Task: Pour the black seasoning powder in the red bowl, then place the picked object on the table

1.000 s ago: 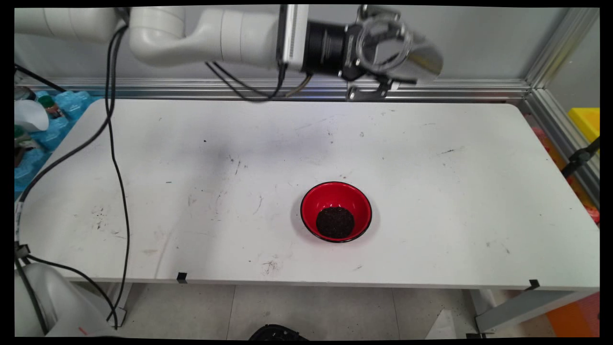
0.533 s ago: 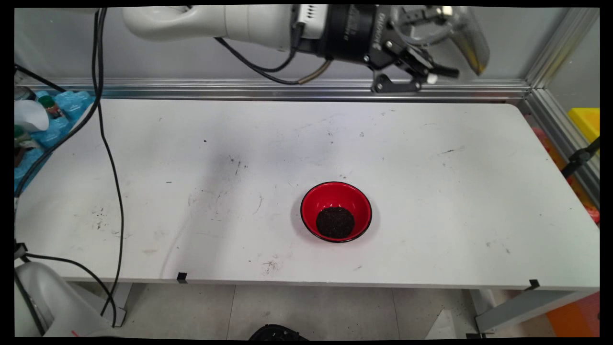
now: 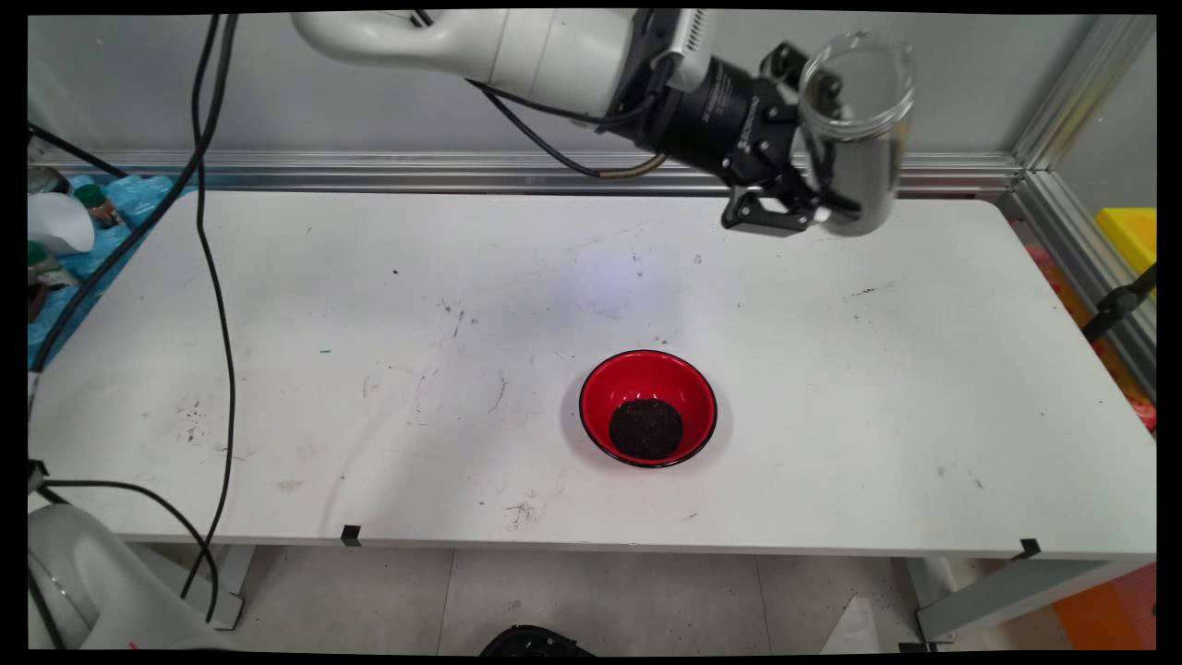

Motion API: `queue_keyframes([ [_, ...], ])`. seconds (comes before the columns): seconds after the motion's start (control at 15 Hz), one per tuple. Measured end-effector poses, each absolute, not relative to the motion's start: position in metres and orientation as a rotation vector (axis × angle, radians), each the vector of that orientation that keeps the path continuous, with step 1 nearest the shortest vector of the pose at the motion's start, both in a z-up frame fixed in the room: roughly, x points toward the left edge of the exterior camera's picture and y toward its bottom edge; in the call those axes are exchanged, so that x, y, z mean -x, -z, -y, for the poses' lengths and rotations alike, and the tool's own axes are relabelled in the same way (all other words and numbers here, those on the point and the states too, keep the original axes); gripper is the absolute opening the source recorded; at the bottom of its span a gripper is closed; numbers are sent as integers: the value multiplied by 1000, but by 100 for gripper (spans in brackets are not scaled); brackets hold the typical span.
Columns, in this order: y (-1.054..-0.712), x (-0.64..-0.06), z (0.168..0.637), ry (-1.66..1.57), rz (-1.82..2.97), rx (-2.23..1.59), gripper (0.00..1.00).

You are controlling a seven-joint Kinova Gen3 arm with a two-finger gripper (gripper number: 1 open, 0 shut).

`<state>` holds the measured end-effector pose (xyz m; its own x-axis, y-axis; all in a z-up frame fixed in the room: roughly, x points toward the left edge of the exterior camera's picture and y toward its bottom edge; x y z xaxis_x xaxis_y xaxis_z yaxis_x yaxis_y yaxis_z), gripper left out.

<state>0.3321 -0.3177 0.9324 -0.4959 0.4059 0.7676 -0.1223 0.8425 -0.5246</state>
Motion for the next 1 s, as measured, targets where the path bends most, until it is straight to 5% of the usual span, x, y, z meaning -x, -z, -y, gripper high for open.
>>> queue_keyframes([
  [1.0,-886,-341,399,-355,2269,-249,0],
])
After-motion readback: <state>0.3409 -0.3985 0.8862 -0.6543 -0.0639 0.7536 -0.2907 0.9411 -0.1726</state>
